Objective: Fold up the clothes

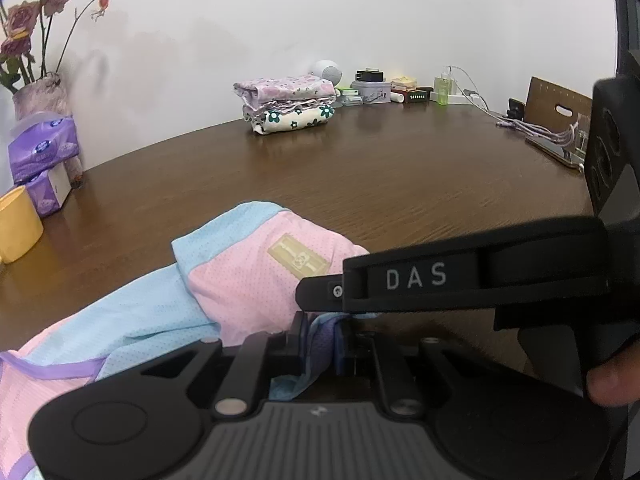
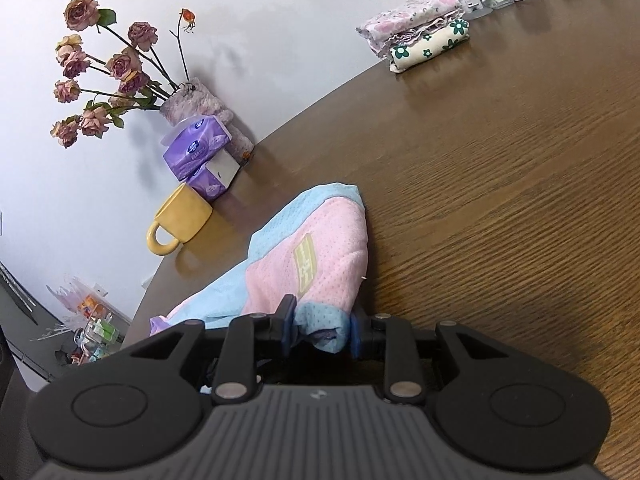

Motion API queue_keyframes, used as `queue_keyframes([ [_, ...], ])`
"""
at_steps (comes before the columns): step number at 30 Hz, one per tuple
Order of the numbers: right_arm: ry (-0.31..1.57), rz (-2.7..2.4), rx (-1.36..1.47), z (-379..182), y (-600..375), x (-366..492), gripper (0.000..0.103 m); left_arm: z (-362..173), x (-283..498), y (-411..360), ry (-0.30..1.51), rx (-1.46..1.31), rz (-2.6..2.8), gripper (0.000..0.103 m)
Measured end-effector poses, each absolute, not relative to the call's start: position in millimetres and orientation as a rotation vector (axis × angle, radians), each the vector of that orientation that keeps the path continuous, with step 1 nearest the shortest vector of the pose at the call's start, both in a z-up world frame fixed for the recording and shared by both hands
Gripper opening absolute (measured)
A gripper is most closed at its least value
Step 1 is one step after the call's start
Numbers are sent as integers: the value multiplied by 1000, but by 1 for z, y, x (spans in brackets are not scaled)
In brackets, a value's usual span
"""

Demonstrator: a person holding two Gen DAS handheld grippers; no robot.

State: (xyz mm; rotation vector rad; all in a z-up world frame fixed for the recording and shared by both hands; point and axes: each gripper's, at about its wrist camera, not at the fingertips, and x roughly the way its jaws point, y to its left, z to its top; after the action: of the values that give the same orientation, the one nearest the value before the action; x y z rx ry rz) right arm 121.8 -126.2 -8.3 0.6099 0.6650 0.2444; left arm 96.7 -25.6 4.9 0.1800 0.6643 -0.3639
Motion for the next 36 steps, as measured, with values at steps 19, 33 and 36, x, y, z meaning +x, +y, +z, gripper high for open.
queue_keyframes([
  [19, 650, 271, 700, -13, -137, 133, 13, 16, 88, -16, 640, 115, -345, 33],
  [33, 625, 210, 323, 17, -158, 127, 12, 29, 95, 17, 633, 8, -305, 36],
  [36, 598, 178, 191, 30, -161, 125, 12, 27, 101, 19, 642, 28, -296, 36],
])
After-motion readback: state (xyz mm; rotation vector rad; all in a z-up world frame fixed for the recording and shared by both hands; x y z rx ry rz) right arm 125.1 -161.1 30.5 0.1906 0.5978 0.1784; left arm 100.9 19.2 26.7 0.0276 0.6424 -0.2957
